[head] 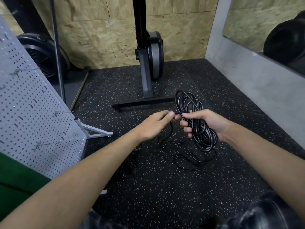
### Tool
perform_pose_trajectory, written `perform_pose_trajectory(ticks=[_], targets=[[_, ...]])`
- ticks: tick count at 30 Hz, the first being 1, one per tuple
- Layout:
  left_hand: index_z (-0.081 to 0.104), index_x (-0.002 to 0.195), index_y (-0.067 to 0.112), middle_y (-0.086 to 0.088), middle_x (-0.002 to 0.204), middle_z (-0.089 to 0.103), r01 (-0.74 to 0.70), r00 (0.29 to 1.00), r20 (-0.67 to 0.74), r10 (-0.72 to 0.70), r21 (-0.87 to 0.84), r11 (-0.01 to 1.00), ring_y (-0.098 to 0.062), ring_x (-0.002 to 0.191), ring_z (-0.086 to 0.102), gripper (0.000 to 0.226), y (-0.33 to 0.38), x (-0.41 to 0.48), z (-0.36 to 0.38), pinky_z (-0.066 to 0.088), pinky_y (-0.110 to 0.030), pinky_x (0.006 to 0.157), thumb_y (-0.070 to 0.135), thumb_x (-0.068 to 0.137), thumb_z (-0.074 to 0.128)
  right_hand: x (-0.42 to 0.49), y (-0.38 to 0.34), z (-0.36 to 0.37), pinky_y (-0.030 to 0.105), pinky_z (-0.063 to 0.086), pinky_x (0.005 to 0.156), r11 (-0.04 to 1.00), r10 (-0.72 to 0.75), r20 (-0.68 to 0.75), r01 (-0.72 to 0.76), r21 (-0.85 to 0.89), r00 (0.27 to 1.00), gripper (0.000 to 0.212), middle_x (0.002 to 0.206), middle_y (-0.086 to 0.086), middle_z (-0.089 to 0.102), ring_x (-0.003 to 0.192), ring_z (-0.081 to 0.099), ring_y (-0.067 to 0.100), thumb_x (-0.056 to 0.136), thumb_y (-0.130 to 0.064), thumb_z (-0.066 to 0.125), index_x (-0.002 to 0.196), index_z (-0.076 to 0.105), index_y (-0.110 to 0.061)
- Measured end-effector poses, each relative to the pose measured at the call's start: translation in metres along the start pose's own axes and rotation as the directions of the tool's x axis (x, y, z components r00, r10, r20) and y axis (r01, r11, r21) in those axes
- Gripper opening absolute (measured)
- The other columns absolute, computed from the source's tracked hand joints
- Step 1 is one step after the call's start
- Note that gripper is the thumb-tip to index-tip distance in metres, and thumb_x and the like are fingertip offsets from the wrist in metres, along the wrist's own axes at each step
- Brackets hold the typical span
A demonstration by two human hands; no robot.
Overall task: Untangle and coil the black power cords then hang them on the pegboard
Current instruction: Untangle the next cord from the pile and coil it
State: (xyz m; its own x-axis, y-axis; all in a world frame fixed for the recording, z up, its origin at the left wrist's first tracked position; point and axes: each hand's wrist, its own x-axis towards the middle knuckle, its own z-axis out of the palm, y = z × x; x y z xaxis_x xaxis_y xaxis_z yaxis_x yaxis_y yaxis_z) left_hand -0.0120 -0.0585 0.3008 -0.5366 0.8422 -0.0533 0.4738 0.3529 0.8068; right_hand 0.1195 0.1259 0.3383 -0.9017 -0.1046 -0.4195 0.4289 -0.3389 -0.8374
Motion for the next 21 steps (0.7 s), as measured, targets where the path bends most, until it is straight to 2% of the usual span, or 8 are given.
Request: perform_pose_trajectory(ticks=[2,4,6,10,13,17,19,21], targets=[[0.066,0.112,0.032,0.019,0.107,0.068,-0.005,1.0,0.025,0.004,0.066,0.998,0.01,0.1,0.059,0.031,-0.001,0.0,-0.002,0.043,-0.027,0.089,0.046,0.112,0.038,0.0,0.001,-0.002,0.026,0.053,0.063,1.0,0.013,-0.013,-0.013,-0.02,1.0,0.03,0.083,-0.001,0.058,0.068,0.053,0.012,0.096,-0.023,0.06,0.119,0.065,-0.006],[0.068,0.103,0.022,0.012,0.098,0.068,-0.04,0.999,-0.024,0.044,0.149,0.988,0.005,0.089,0.059,0.031,-0.006,0.003,-0.003,0.04,-0.026,0.081,0.033,0.113,0.041,0.001,0.002,-0.003,0.026,0.053,0.063,0.999,0.015,-0.043,-0.017,-0.05,0.999,0.035,0.082,0.0,0.06,0.068,0.055,0.013,0.093,-0.026,0.063,0.121,0.066,-0.004],[0.067,0.094,0.015,0.004,0.091,0.066,-0.115,0.98,-0.134,0.145,0.206,0.972,-0.004,0.084,0.058,0.031,-0.008,0.003,-0.006,0.04,-0.025,0.077,0.03,0.112,0.047,0.003,0.003,-0.006,0.028,0.055,0.063,0.993,0.001,-0.101,-0.012,-0.116,0.995,0.042,0.084,0.003,0.064,0.069,0.059,0.014,0.089,-0.027,0.07,0.122,0.069,-0.001],[0.068,0.09,0.014,0.002,0.084,0.062,-0.257,0.912,-0.258,0.32,0.25,0.934,-0.006,0.08,0.055,0.027,0.007,0.002,-0.014,0.038,-0.014,0.073,0.03,0.108,0.056,0.007,0.006,-0.012,0.033,0.059,0.065,0.964,0.026,-0.221,-0.083,-0.252,0.975,0.047,0.091,0.012,0.069,0.073,0.065,0.021,0.08,-0.025,0.085,0.115,0.073,0.004],[0.07,0.092,0.015,0.001,0.087,0.061,-0.317,0.893,-0.231,0.386,0.284,0.905,-0.011,0.081,0.058,0.025,0.02,0.003,-0.013,0.046,-0.024,0.077,0.031,0.107,0.059,0.008,0.01,-0.011,0.038,0.06,0.072,0.921,0.095,-0.206,-0.165,-0.353,0.974,0.05,0.097,0.017,0.07,0.079,0.066,0.026,0.075,-0.03,0.091,0.11,0.073,0.001],[0.072,0.095,0.013,0.0,0.087,0.057,-0.354,0.879,-0.203,0.431,0.326,0.877,-0.015,0.08,0.058,0.023,0.025,0.007,-0.007,0.048,-0.032,0.075,0.031,0.105,0.062,0.007,0.012,-0.001,0.038,0.058,0.069,0.915,0.124,-0.184,-0.185,-0.36,0.975,0.047,0.088,0.012,0.07,0.073,0.066,0.022,0.085,-0.028,0.083,0.118,0.07,0.003],[0.07,0.092,0.011,0.002,0.083,0.057,-0.347,0.852,-0.268,0.449,0.352,0.869,-0.013,0.075,0.055,0.026,0.027,0.007,-0.004,0.047,-0.03,0.071,0.034,0.103,0.065,0.007,0.011,0.003,0.036,0.055,0.065,0.915,0.093,-0.183,-0.157,-0.371,0.979,0.036,0.08,0.009,0.065,0.066,0.061,0.02,0.094,-0.028,0.074,0.114,0.07,0.002],[0.064,0.087,0.011,0.005,0.075,0.057,-0.296,0.835,-0.369,0.409,0.325,0.898,-0.007,0.067,0.051,0.031,0.031,0.005,-0.002,0.042,-0.024,0.063,0.039,0.1,0.069,0.005,0.007,0.006,0.033,0.052,0.061,0.932,0.073,-0.14,-0.117,-0.342,0.987,0.031,0.074,0.005,0.057,0.06,0.055,0.017,0.1,-0.029,0.066,0.111,0.068,0.0]])
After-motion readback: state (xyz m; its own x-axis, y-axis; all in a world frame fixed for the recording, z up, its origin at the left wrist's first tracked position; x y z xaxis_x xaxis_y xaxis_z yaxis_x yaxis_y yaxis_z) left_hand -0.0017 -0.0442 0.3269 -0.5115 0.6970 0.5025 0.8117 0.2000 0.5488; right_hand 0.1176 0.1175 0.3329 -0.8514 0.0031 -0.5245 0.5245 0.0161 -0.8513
